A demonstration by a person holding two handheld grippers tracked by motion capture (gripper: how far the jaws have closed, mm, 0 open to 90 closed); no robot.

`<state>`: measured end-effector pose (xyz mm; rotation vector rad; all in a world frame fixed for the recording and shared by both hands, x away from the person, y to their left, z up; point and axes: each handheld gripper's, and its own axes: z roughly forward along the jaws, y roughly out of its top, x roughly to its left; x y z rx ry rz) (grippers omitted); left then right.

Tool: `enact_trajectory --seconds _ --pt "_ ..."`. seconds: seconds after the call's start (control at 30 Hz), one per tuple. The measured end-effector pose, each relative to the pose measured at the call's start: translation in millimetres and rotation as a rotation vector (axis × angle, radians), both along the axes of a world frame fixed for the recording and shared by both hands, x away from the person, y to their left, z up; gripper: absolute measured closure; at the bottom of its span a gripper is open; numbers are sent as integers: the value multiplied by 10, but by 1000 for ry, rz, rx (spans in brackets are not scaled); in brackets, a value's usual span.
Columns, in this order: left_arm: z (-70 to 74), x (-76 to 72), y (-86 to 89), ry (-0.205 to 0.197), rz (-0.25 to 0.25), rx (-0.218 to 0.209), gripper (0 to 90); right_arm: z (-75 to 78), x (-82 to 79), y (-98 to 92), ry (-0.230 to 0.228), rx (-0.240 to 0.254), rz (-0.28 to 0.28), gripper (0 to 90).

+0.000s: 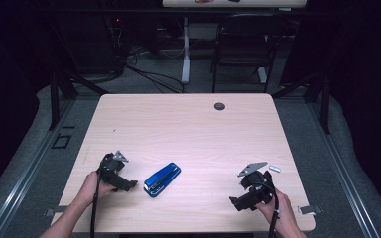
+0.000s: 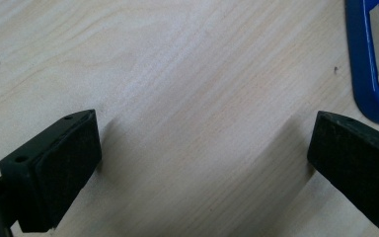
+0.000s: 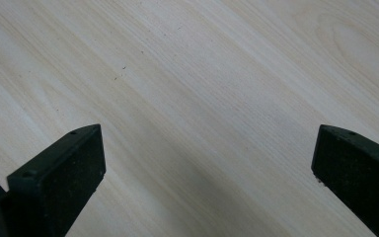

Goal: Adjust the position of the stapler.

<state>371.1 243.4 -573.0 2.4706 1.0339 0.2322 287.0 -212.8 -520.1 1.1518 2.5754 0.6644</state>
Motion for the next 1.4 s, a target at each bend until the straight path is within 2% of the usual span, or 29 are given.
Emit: enact_trajectory --seconds 0.07,0.13,0.17,0.2,0.23,0.3,0.37,0.4,0.43,0.5,0.67,0.7,0.77,0.83,1.0,1.03,1.07,1.1,1.13,1.23,1.4 --pt "15 -9 -1 -1 -4 7 3 -3 11 13 5 -4 7 0" --pt "62 -16 11 -16 20 -24 4 -8 16 12 9 -2 14 0" --pt "62 -16 11 -16 20 -24 6 -8 16 12 9 -2 14 0" --pt "152 -29 23 -53 53 -65 7 -10 20 14 13 -5 18 0" --pt "152 -29 23 -53 53 -65 8 -10 20 14 13 -5 18 0" --pt "286 -62 21 -89 68 -114 13 7 14 16 3 -12 17 0" --pt "325 -78 15 -99 71 -127 21 -5 1 21 -7 6 5 0" --pt "383 -120 2 -115 76 -149 30 20 -10 8 4 -5 8 0" --pt "383 -120 2 -115 76 -149 36 20 -10 8 4 -5 8 0" --pt "428 -174 -37 -109 56 -157 38 33 -12 13 -10 -28 6 0" --pt "512 -253 -98 -103 34 -178 52 -11 7 17 19 -37 8 2" --pt "540 -299 -119 -98 18 -226 56 -12 7 18 26 -43 9 2" --pt "551 -320 -131 -94 9 -236 59 -3 -1 30 18 -47 9 7" --pt "605 -422 -210 -103 -32 -254 66 11 -5 37 9 -65 18 8" --pt "618 -501 -348 -96 -74 -239 100 -1 1 51 14 -60 14 10" --pt "592 -515 -427 -84 -94 -218 149 -13 7 46 15 -61 16 12" --pt "576 -516 -457 -76 -99 -206 160 -12 8 43 16 -63 15 12" --pt "576 -516 -457 -76 -99 -206 181 -12 8 43 16 -63 15 12" --pt "532 -516 -516 -57 -121 -189 228 -8 7 40 18 -71 14 16" --pt "480 -518 -573 -43 -134 -168 353 -11 4 42 21 -73 14 18" --pt "431 -511 -592 -45 -132 -127 437 -22 6 52 22 -77 26 28"
